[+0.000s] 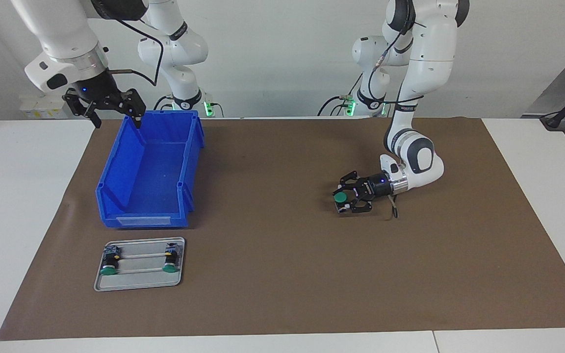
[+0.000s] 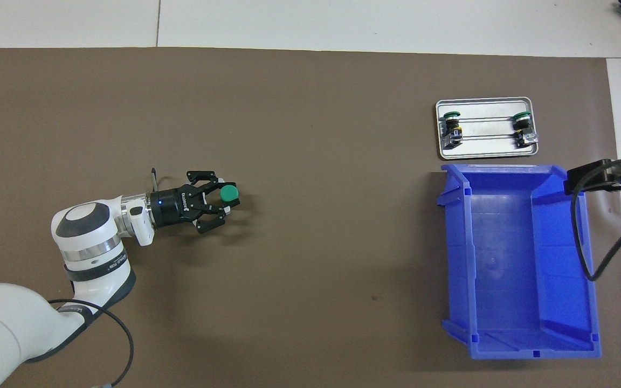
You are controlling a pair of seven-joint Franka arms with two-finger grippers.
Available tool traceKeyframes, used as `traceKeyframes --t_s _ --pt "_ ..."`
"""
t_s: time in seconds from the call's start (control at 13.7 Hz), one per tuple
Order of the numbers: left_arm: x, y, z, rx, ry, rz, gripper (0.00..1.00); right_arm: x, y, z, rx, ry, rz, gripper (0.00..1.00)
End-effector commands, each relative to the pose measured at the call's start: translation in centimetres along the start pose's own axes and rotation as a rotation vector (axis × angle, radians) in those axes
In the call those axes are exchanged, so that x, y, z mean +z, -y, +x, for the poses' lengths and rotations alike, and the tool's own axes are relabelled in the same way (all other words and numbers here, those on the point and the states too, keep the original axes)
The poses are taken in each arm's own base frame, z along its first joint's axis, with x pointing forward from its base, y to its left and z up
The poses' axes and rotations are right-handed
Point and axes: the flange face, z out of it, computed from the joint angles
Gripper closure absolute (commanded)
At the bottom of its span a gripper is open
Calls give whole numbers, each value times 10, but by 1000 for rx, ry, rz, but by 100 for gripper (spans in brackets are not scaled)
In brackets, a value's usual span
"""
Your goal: Place and press button with both arms
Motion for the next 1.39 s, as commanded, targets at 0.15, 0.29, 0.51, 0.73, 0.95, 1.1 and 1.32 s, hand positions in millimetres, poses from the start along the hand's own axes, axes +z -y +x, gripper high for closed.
traceKeyframes --t_s 0.15,0.29,0.51,0.73,0.95,1.1,1.32 --pt "-10 -6 -21 41 17 26 100 -1 0 -6 2 -9 -2 0" --pt "-10 -5 -21 43 22 26 100 -1 0 -6 2 -9 -2 0" --pt "-11 -7 -24 39 27 26 87 -1 0 -6 2 -9 -2 0" --pt "-12 -7 -24 37 27 27 68 -1 0 -6 2 -9 -2 0" --pt "-13 -6 -24 36 28 30 52 -1 0 -6 2 -9 -2 0" --pt "-19 -4 -25 33 30 38 44 -1 0 -6 2 -9 -2 0" --pt "-19 -5 -25 36 35 29 35 -1 0 -6 2 -9 -2 0"
